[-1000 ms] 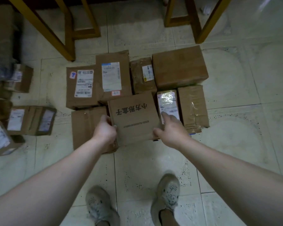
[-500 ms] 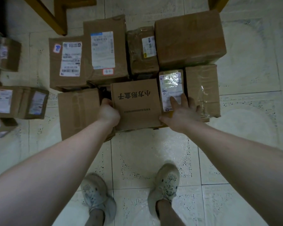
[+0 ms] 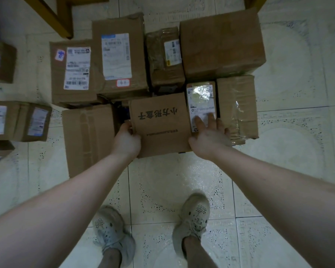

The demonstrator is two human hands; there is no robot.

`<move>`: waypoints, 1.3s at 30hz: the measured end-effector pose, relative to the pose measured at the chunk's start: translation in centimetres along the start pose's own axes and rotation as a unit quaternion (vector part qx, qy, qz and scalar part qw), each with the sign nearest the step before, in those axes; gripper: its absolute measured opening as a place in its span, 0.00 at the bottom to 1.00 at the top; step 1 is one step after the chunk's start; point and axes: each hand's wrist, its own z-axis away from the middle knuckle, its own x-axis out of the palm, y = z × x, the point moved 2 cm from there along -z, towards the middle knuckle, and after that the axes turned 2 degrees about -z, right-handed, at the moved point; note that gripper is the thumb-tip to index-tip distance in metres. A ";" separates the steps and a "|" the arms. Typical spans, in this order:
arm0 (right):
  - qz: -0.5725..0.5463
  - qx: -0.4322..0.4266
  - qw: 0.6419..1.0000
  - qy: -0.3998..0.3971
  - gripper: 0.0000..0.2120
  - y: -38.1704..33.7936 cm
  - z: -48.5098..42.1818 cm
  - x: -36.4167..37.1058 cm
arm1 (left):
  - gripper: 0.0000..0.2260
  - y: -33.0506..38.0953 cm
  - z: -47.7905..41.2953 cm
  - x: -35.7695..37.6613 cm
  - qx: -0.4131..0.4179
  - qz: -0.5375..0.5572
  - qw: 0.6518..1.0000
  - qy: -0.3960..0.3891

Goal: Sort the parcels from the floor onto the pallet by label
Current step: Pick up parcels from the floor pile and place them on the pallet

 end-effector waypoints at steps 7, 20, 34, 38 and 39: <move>0.009 0.000 1.000 0.001 0.33 -0.6 0.6 -0.7 | 0.26 0.5 0.7 -0.8 0.031 -0.036 0.998 -0.037; 0.061 -0.025 0.998 0.022 0.33 -6.1 4.0 -2.8 | 0.29 0.1 3.1 -6.9 0.082 -0.038 0.996 -0.022; 0.108 -0.102 0.988 0.049 0.34 -29.4 9.3 0.5 | 0.32 -14.9 1.7 -30.4 0.024 -0.148 0.987 0.056; 0.121 -0.114 0.986 0.033 0.33 -38.5 11.3 3.1 | 0.32 -20.9 1.3 -38.3 -0.002 -0.147 0.988 0.052; 0.122 -0.120 0.985 0.029 0.33 -40.6 11.6 3.7 | 0.32 -22.3 1.1 -40.3 -0.009 -0.142 0.988 0.053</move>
